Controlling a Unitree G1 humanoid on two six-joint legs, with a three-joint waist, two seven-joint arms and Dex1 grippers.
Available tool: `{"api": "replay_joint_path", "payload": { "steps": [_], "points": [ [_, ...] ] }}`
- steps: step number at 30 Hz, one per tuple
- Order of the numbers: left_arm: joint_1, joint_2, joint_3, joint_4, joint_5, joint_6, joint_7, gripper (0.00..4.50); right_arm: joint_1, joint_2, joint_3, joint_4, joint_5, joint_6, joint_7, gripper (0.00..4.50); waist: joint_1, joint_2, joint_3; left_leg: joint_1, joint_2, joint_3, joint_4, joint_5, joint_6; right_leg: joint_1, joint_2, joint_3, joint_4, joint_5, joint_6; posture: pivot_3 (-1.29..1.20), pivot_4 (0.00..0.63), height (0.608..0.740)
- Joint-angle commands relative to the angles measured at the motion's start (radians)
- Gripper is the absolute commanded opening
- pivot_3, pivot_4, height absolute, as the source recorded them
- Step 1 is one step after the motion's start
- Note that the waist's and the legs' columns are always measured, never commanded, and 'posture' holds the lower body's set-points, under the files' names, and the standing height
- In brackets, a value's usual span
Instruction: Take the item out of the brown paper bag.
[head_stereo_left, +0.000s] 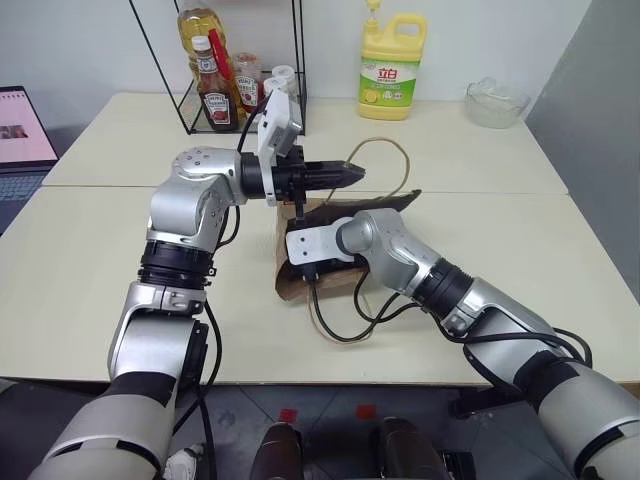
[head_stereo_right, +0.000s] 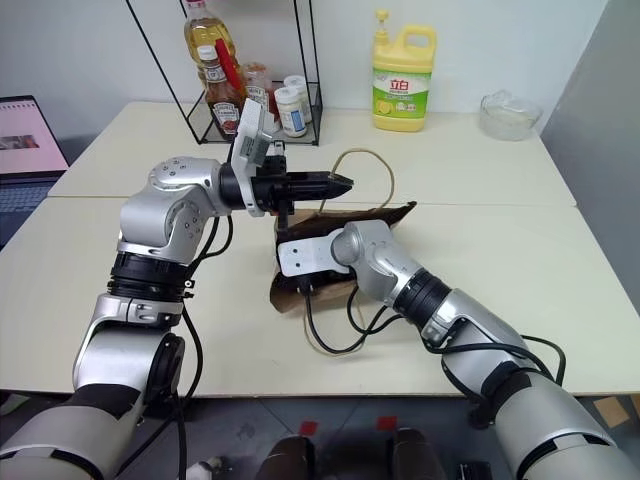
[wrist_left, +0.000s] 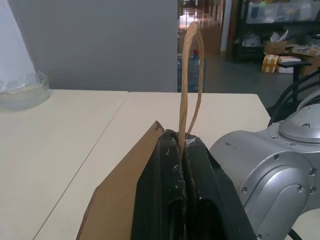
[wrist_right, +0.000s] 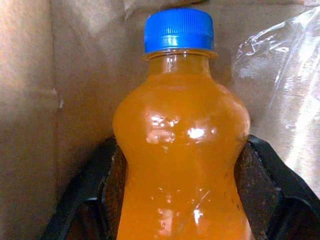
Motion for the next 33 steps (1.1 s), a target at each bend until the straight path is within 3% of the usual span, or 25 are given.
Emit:
{"api": "replay_joint_path", "payload": {
  "steps": [1, 20, 33],
  "points": [
    [-0.015, 0.01, 0.017, -0.014, -0.004, -0.026, -0.002, 0.0, 0.022, -0.022, -0.048, -0.063, -0.006, -0.023, 0.007, 2.67, 0.0, 0.0, 0.0, 0.0, 0.0, 0.0, 0.0, 0.0, 0.0, 0.0, 0.0, 0.0, 0.0, 0.0, 0.0, 0.0, 0.15, 0.74],
    [-0.052, 0.0, 0.025, 0.072, 0.007, -0.084, 0.023, 0.0, 0.169, -0.117, -0.232, -0.593, 0.067, 0.138, 0.153, 2.44, -0.001, 0.0, 0.0, -0.001, 0.0, 0.0, -0.001, 0.0, 0.0, -0.001, 0.0, 0.0, -0.002, 0.0, 0.0, 0.0, 0.15, 0.74],
    [-0.083, -0.02, 0.029, 0.141, 0.02, -0.141, 0.036, 0.0, 0.257, -0.211, -0.255, -0.755, 0.132, 0.21, 0.182, 2.41, -0.001, 0.0, 0.001, -0.002, 0.0, 0.0, -0.001, 0.0, 0.0, -0.001, 0.0, 0.0, -0.002, 0.0, 0.0, 0.0, 0.15, 0.74]
  ]
}}
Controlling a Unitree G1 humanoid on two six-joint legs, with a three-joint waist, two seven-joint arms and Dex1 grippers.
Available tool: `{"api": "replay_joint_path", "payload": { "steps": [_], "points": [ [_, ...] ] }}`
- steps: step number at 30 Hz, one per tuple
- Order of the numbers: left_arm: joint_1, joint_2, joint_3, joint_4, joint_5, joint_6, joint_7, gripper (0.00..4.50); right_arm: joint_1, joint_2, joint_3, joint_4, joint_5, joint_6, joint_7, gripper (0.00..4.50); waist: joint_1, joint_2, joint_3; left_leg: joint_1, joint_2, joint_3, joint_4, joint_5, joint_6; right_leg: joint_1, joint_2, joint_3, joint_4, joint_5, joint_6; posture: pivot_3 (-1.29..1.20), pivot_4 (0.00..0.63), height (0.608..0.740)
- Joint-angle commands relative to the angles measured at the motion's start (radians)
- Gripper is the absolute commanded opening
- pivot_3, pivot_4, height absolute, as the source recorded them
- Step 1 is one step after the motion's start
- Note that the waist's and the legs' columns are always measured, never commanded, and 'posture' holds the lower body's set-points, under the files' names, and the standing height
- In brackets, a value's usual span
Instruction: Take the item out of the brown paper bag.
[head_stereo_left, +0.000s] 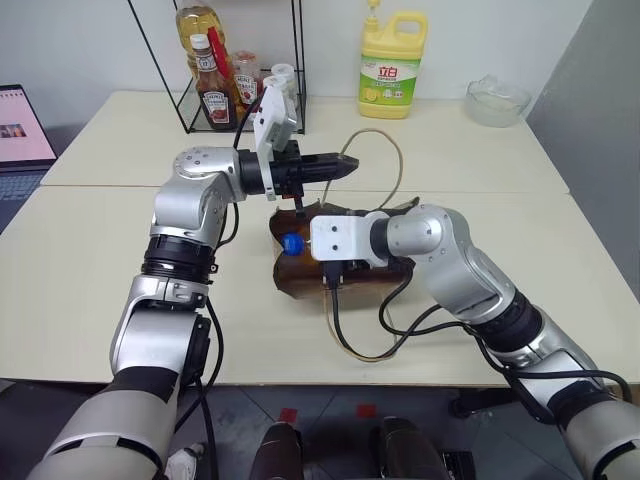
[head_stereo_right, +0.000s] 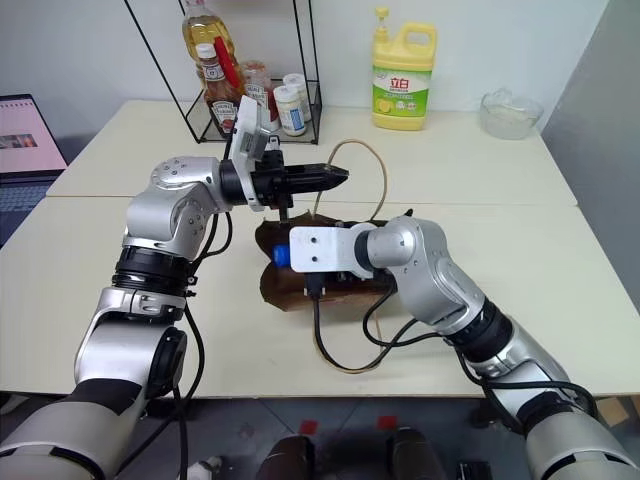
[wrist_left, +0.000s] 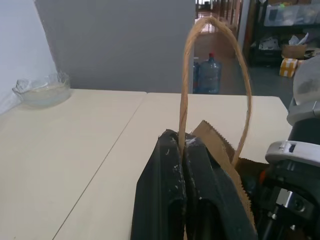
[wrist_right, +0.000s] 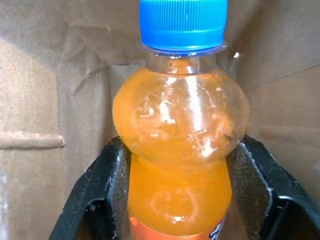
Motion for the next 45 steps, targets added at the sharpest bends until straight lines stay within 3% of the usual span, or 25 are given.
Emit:
{"api": "replay_joint_path", "payload": {
  "steps": [1, 14, 27, 45],
  "points": [
    [-0.044, -0.005, 0.025, 0.002, 0.003, -0.033, 0.01, 0.0, 0.007, -0.015, -0.026, -0.071, 0.013, -0.004, -0.002, 2.41, 0.0, 0.0, 0.0, 0.0, 0.0, 0.0, 0.0, 0.0, 0.0, 0.0, 0.0, 0.0, 0.0, 0.0, 0.0, 0.0, 0.15, 0.74],
    [-0.057, -0.015, 0.033, 0.041, 0.018, -0.077, 0.025, 0.0, 0.108, -0.064, -0.161, -0.251, 0.174, 0.034, -0.013, 2.41, 0.0, 0.0, 0.0, 0.0, 0.0, 0.0, 0.0, 0.0, 0.0, 0.0, 0.0, 0.0, 0.0, 0.0, 0.0, 0.0, 0.15, 0.74],
    [-0.052, -0.027, 0.032, 0.039, 0.02, -0.09, 0.018, 0.0, 0.119, -0.098, -0.226, -0.287, 0.241, 0.068, -0.077, 2.41, 0.001, 0.0, 0.0, 0.0, 0.0, 0.0, 0.0, 0.0, 0.0, 0.0, 0.0, 0.0, 0.0, 0.0, 0.0, 0.0, 0.15, 0.74],
    [-0.053, -0.037, 0.026, 0.058, 0.027, -0.111, 0.01, 0.0, -0.002, -0.087, -0.601, -0.441, 0.606, 0.369, -0.193, 2.41, 0.004, 0.0, 0.001, 0.0, 0.0, 0.0, 0.0, 0.0, 0.0, 0.0, 0.0, 0.0, 0.0, 0.0, 0.0, 0.0, 0.15, 0.74]
  ]
}}
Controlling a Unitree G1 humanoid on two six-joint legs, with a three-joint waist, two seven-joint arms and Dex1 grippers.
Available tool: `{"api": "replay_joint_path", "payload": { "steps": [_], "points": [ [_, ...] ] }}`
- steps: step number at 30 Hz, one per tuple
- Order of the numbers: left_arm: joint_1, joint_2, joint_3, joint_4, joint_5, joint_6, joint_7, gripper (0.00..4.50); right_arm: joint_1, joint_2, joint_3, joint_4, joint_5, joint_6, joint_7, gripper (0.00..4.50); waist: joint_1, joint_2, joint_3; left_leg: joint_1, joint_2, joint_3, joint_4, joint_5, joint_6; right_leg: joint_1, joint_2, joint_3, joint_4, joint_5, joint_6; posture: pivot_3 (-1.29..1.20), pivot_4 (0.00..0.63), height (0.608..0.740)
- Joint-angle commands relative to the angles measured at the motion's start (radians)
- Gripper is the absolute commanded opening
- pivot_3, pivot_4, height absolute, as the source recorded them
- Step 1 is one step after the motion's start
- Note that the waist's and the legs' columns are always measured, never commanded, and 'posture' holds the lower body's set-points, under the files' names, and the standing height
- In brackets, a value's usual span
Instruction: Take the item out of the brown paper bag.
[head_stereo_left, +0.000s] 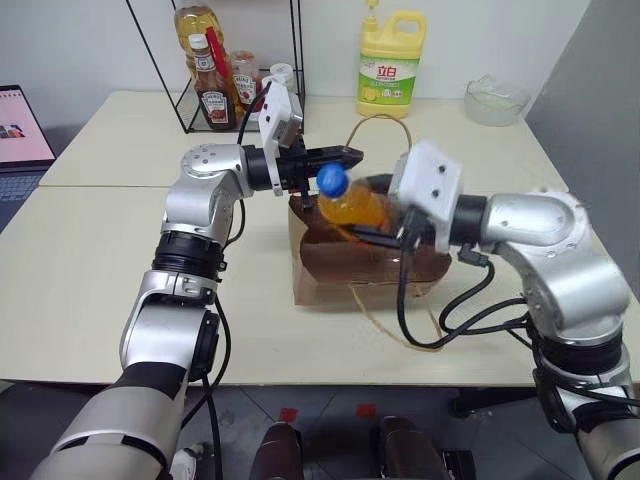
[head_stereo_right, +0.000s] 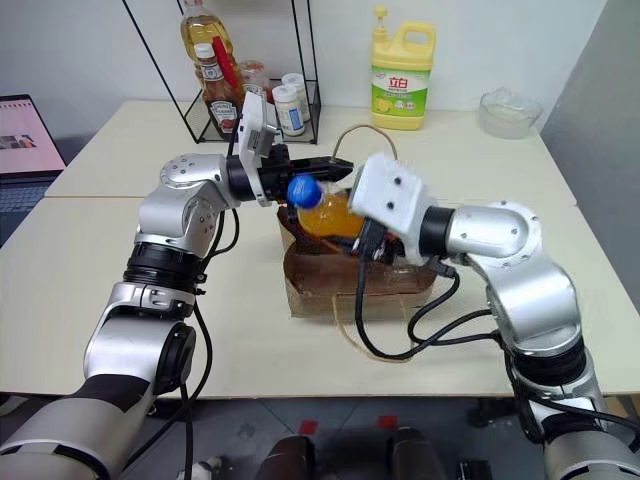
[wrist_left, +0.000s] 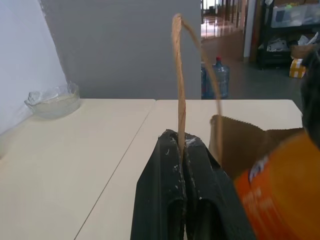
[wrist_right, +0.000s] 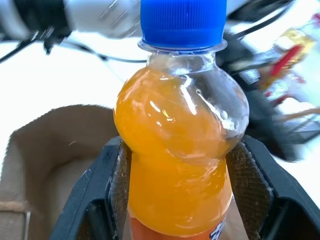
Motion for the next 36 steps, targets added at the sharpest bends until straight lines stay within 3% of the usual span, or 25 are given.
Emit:
{"api": "replay_joint_path", "payload": {
  "steps": [1, 8, 13, 18, 23, 26, 30, 36],
  "points": [
    [-0.03, -0.003, 0.014, -0.003, 0.001, -0.024, -0.006, 0.0, -0.058, -0.001, -0.108, -0.052, 0.073, 0.046, -0.058, 2.41, 0.0, 0.0, 0.0, 0.0, 0.0, 0.0, 0.0, 0.0, 0.0, 0.0, 0.0, 0.0, 0.0, 0.0, 0.0, 0.0, 0.15, 0.74],
    [-0.03, -0.006, 0.012, 0.003, 0.004, -0.029, -0.013, 0.0, -0.176, -0.064, -0.284, 0.015, 0.147, 0.123, -0.177, 2.41, 0.001, 0.002, 0.001, 0.0, 0.0, 0.0, 0.0, -0.001, 0.002, -0.001, 0.0, 0.0, 0.0, 0.0, 0.0, 0.0, 0.15, 0.74],
    [-0.025, -0.007, 0.012, 0.005, 0.007, -0.031, -0.02, 0.0, -0.126, -0.265, -0.351, 0.06, 0.13, 0.075, -0.175, 2.41, 0.013, 0.002, 0.002, -0.001, -0.001, 0.001, -0.001, -0.001, 0.002, -0.001, 0.0, 0.001, -0.001, 0.0, 0.0, 0.0, 0.15, 0.74],
    [-0.026, -0.008, 0.014, 0.008, 0.011, -0.032, -0.024, 0.0, 0.068, -0.477, -0.336, 0.07, 0.079, -0.067, -0.119, 2.41, 0.019, 0.002, 0.002, -0.002, -0.001, 0.002, -0.001, -0.001, 0.003, -0.001, 0.0, 0.002, -0.001, 0.0, 0.0, 0.0, 0.15, 0.74],
    [-0.026, -0.011, 0.016, 0.012, 0.015, -0.036, -0.023, 0.0, 0.474, -0.643, -0.236, 0.1, -0.127, -0.367, -0.088, 2.41, 0.019, 0.001, 0.002, -0.002, -0.001, 0.002, 0.0, -0.001, 0.003, -0.002, 0.0, 0.002, -0.002, 0.0, 0.0, 0.0, 0.15, 0.74],
    [-0.023, -0.014, 0.014, 0.008, 0.015, -0.036, -0.022, 0.0, 0.612, -0.685, -0.116, 0.182, -0.278, -0.541, -0.13, 2.41, 0.017, 0.001, 0.002, -0.002, -0.001, 0.003, 0.001, -0.001, 0.002, -0.002, -0.001, 0.003, -0.001, 0.0, 0.0, 0.0, 0.15, 0.74],
    [-0.019, -0.013, 0.015, -0.002, 0.015, -0.031, -0.019, 0.0, 0.61, -0.659, 0.051, 0.299, -0.437, -0.697, -0.164, 2.41, 0.002, 0.002, 0.002, -0.001, -0.001, 0.004, 0.001, -0.001, 0.002, -0.002, 0.0, 0.004, 0.0, 0.0, 0.0, 0.0, 0.15, 0.74],
    [-0.009, -0.002, 0.018, -0.022, 0.014, -0.021, -0.015, 0.0, 0.547, -0.577, 0.146, 0.337, -0.509, -0.708, -0.114, 2.41, -0.001, 0.001, 0.003, 0.0, 0.0, 0.003, 0.001, 0.001, -0.001, 0.0, 0.0, 0.003, -0.001, 0.0, 0.0, 0.0, 0.15, 0.74]
  ]
}}
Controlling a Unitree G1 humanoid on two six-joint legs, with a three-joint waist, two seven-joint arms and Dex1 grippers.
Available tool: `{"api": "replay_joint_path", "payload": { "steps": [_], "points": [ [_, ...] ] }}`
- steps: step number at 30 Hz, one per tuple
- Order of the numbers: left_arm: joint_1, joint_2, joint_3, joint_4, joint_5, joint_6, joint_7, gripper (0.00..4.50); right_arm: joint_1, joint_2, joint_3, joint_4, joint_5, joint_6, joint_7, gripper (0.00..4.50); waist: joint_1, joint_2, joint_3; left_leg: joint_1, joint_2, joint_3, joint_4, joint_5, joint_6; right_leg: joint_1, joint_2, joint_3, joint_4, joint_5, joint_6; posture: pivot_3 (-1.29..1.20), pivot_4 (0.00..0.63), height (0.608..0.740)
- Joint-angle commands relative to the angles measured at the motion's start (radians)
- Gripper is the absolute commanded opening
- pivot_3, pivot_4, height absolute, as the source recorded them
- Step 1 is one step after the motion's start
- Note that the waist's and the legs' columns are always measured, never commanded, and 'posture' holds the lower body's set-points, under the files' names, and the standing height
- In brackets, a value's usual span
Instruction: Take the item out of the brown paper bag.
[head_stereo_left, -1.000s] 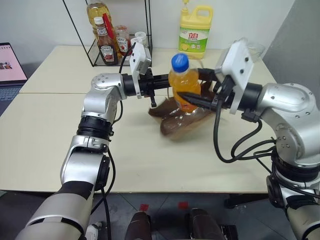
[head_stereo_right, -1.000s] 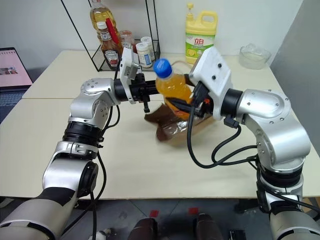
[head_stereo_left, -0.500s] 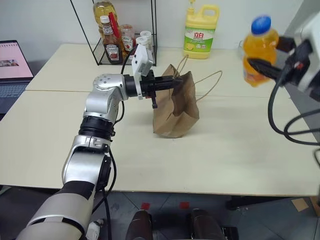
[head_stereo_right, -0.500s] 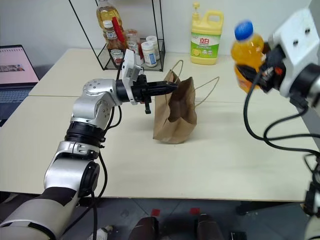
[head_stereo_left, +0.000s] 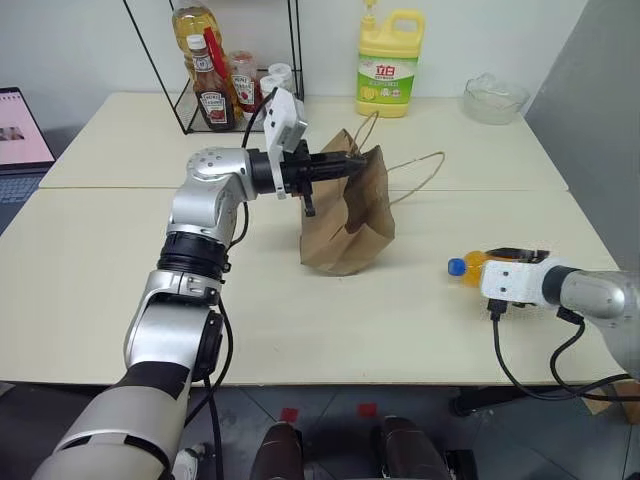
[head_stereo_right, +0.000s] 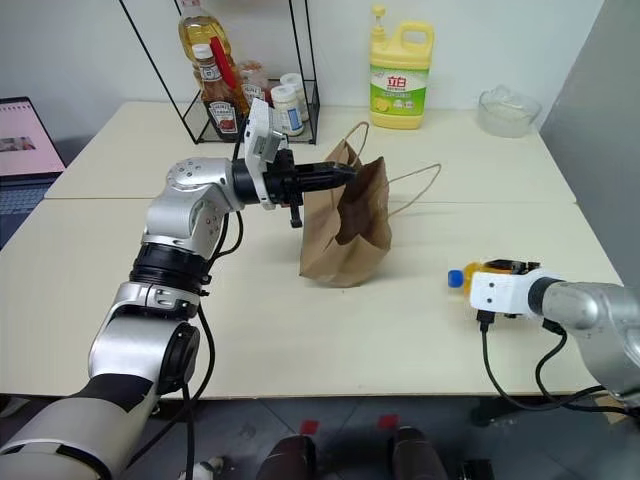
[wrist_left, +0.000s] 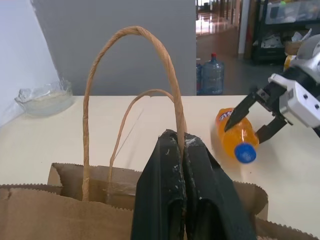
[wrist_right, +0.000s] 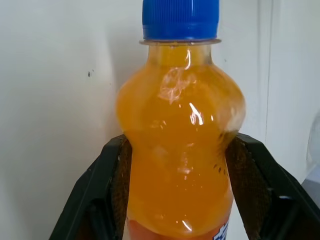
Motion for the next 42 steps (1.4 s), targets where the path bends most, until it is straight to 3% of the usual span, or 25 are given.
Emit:
{"api": "replay_joint_path", "payload": {
  "steps": [1, 3, 10, 18, 26, 30, 42],
  "points": [
    [-0.004, 0.013, 0.018, -0.046, -0.007, -0.002, 0.004, 0.0, -0.031, 0.035, 0.017, -0.008, -0.027, 0.004, 0.034, 2.41, 0.0, 0.0, 0.0, 0.0, 0.0, 0.0, 0.0, 0.0, 0.0, 0.0, 0.0, 0.0, 0.0, 0.0, 0.0, 0.0, 0.15, 0.74],
    [-0.001, 0.014, 0.017, -0.051, -0.007, 0.0, 0.005, 0.0, -0.03, 0.053, 0.016, -0.014, -0.032, 0.018, 0.05, 2.41, -0.001, 0.0, 0.0, 0.001, 0.0, 0.0, 0.0, 0.0, 0.0, 0.001, 0.0, 0.0, 0.0, 0.0, 0.0, 0.0, 0.15, 0.74],
    [0.008, 0.015, 0.019, -0.059, -0.008, 0.002, 0.009, 0.0, -0.002, 0.093, -0.03, -0.081, 0.011, 0.101, 0.114, 4.46, 0.002, -0.001, 0.0, 0.002, 0.0, 0.0, 0.0, 0.0, 0.0, 0.002, 0.0, 0.0, 0.0, 0.0, 0.0, 0.0, 0.15, 0.74],
    [0.011, 0.025, 0.027, -0.053, -0.003, -0.003, 0.029, 0.0, -0.045, 0.179, -0.214, -0.322, 0.276, 0.436, 0.207, 4.46, 0.004, -0.001, 0.0, 0.002, 0.0, 0.0, 0.0, 0.0, 0.0, 0.002, 0.0, -0.001, 0.0, 0.0, 0.0, 0.0, 0.15, 0.74],
    [0.015, 0.061, 0.045, -0.007, 0.017, -0.014, 0.093, 0.0, -0.225, 0.364, -0.392, -0.527, 0.637, 0.87, 0.157, 4.46, 0.007, -0.001, 0.0, 0.002, 0.0, -0.001, 0.0, 0.0, 0.0, 0.003, 0.0, -0.001, 0.0, 0.0, 0.0, 0.0, 0.15, 0.74],
    [0.024, 0.089, 0.055, 0.028, 0.05, -0.023, 0.146, 0.88, -0.334, 0.45, -0.411, -0.513, 0.716, 0.942, 0.073, 4.5, 0.005, 0.0, 0.0, 0.002, 0.0, -0.001, 0.0, -0.001, 0.001, 0.002, 0.0, -0.001, 0.001, 0.0, 0.0, 0.0, 0.15, 0.74],
    [0.093, 0.154, 0.068, -0.059, 0.076, -0.061, 0.189, 4.49, -0.372, 0.438, -0.35, -0.439, 0.799, 0.87, -0.007, 4.5, 0.016, 0.0, 0.0, 0.001, 0.0, -0.002, 0.0, -0.002, 0.003, 0.001, 0.0, -0.002, 0.001, 0.0, 0.0, 0.0, 0.15, 0.74]
  ]
}}
